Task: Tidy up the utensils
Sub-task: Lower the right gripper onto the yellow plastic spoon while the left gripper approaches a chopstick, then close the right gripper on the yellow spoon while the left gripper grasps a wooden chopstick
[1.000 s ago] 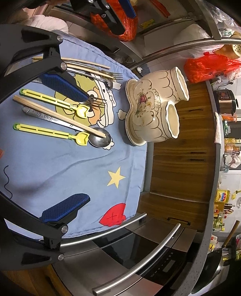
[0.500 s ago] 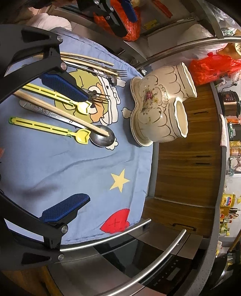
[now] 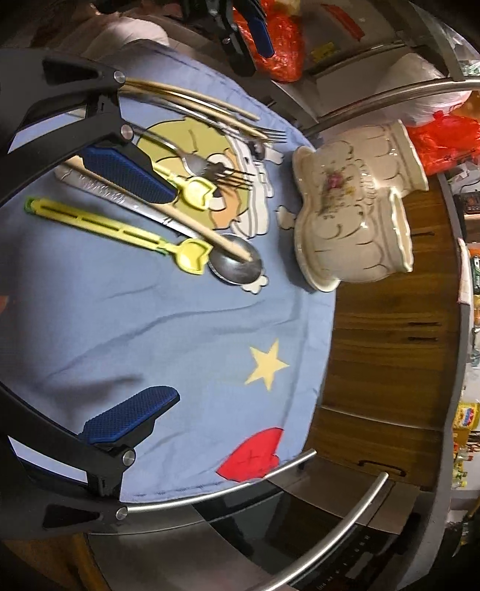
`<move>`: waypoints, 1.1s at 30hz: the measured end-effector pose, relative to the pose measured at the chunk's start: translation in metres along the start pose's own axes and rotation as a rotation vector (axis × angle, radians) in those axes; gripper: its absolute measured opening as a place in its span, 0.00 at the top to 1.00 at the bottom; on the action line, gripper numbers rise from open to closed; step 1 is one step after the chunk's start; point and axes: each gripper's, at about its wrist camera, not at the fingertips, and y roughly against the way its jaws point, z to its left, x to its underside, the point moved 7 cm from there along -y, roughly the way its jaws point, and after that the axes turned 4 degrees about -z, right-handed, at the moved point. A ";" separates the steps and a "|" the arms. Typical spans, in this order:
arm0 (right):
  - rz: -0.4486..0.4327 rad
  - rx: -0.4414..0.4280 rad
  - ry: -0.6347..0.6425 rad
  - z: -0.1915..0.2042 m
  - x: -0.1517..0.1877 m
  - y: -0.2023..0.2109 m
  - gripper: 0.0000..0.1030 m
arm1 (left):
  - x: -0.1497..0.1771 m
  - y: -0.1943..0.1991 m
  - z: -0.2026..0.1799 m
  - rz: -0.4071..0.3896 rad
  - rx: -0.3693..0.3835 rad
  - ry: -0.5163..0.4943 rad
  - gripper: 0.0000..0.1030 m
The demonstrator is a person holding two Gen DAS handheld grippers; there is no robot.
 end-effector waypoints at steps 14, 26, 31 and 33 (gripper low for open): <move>0.060 -0.042 -0.004 0.015 0.013 -0.013 0.49 | 0.017 -0.006 0.008 0.066 0.009 0.001 0.06; 0.096 -0.027 0.035 0.028 0.011 -0.026 0.81 | 0.020 -0.006 0.006 0.068 0.015 -0.015 0.10; 0.078 -0.020 0.010 0.023 0.006 -0.031 0.85 | 0.021 -0.006 0.000 0.070 0.031 -0.027 0.11; 0.063 -0.019 0.000 0.021 0.007 -0.031 0.87 | 0.022 -0.007 -0.001 0.077 0.037 -0.023 0.14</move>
